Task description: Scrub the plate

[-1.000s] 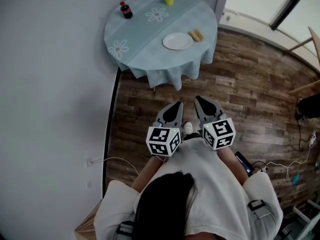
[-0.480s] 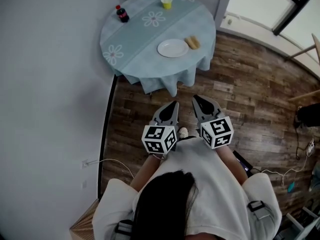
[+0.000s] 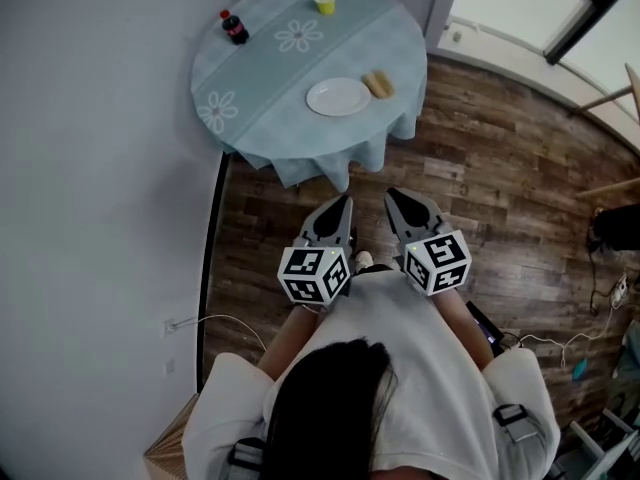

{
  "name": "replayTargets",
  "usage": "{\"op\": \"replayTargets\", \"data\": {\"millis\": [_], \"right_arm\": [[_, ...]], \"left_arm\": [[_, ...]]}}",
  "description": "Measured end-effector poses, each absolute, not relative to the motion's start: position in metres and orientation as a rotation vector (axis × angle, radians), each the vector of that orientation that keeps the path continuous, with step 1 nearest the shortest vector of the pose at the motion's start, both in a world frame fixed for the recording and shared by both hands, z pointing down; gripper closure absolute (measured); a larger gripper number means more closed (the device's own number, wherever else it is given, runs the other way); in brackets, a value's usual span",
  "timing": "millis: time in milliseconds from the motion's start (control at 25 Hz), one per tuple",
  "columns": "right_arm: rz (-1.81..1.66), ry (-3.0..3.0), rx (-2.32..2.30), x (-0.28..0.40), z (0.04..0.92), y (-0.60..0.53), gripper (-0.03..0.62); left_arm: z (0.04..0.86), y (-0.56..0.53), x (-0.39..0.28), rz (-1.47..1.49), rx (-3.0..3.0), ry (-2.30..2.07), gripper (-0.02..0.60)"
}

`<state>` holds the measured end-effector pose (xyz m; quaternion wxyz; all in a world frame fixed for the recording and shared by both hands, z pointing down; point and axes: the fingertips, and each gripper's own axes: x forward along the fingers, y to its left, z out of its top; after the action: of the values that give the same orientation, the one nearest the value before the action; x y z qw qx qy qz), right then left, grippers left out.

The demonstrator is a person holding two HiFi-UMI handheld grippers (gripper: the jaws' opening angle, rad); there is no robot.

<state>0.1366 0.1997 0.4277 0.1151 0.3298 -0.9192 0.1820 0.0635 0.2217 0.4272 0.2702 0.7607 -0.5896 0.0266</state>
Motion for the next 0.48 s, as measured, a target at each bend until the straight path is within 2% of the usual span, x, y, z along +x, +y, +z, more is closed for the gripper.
{"op": "replayTargets", "data": {"millis": [480], "right_arm": [[0.556,-2.660,1.047,0.125,0.437,0.163,0.557]], "left_arm": [[0.436,0.185,0.042,0.058,2.058,-1.543,0.572]]}}
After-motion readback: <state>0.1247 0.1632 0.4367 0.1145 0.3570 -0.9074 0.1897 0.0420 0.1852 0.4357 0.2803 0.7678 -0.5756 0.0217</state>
